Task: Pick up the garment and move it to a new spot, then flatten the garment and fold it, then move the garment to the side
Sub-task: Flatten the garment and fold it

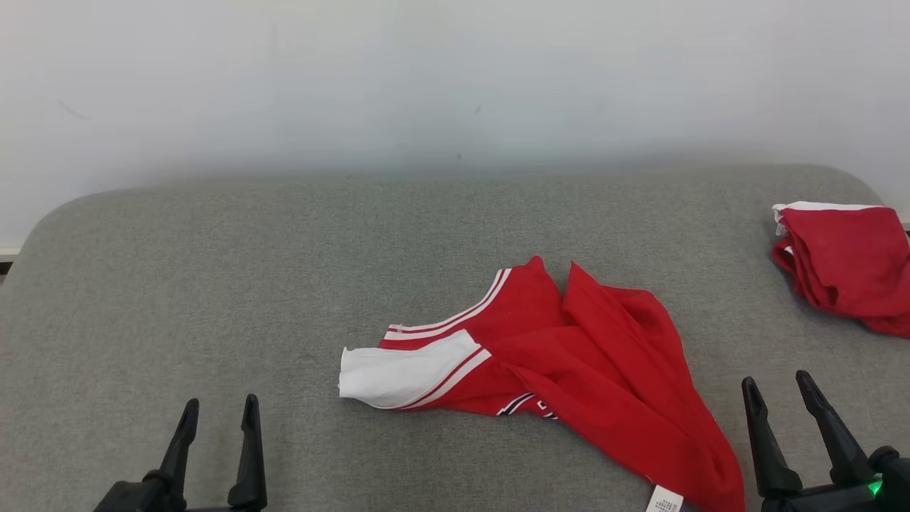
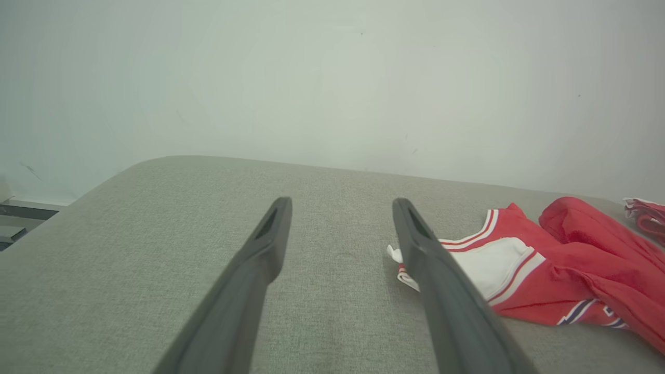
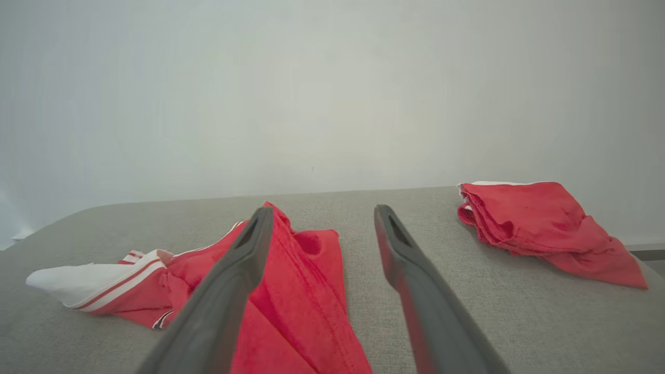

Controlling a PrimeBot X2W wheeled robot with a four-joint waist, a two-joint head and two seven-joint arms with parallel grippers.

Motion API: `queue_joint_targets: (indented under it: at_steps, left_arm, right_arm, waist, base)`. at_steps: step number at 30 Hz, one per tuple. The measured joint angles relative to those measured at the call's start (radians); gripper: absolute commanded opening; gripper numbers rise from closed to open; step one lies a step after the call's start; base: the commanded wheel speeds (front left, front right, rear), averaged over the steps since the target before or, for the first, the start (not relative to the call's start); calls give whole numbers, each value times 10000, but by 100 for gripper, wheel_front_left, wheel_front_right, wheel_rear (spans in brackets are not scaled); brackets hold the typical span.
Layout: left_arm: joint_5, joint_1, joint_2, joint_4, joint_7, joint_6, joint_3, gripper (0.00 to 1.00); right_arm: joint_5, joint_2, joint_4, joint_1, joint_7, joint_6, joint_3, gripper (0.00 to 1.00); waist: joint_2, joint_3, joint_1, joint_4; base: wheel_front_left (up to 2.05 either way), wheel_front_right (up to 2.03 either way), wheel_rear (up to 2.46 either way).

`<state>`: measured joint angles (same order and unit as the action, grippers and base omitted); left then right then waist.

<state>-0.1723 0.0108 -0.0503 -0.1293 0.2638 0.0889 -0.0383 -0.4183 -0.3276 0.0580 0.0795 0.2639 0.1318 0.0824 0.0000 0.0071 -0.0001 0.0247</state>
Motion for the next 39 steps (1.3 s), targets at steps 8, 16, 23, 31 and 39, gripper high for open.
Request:
queue_joint_targets:
  at_steps: [8, 16, 23, 31, 39]
  left_arm:
    - [290, -597, -351, -6, 0, 165, -94, 100]
    - [197, -3600, -1511, -658, -424, 360, 915, 100]
    - [-1197, -6397, -2621, -1356, -1622, 424, 3030, 100]
    - [-2727, -8832, -3542, -2608, -2625, 422, 5448, 100]
    - [-4514, -10095, -4148, -3812, -3494, 422, 8332, 100]
  right_arm:
    - [479, 422, -115, -55, 0, 0, -2, 100]
    - [520, 639, 59, -807, 0, 0, 150, 100]
    - [518, 1034, 150, -1443, 0, 0, 244, 100]
    - [470, 1507, 261, -1907, 0, 0, 255, 100]
    - [389, 1716, 374, -2405, 0, 0, 454, 100]
  waist:
    - [0, 226, 0, 0]
    - [1, 722, 1, -515]
    - [1, 1334, 2, -1364]
    - [2, 2172, 2, -2485]
    - [2, 2980, 3, -3427]
  base:
    - [0, 0, 0]
    - [0, 0, 0]
    - [0, 0, 0]
    - [0, 0, 0]
    - [0, 0, 0]
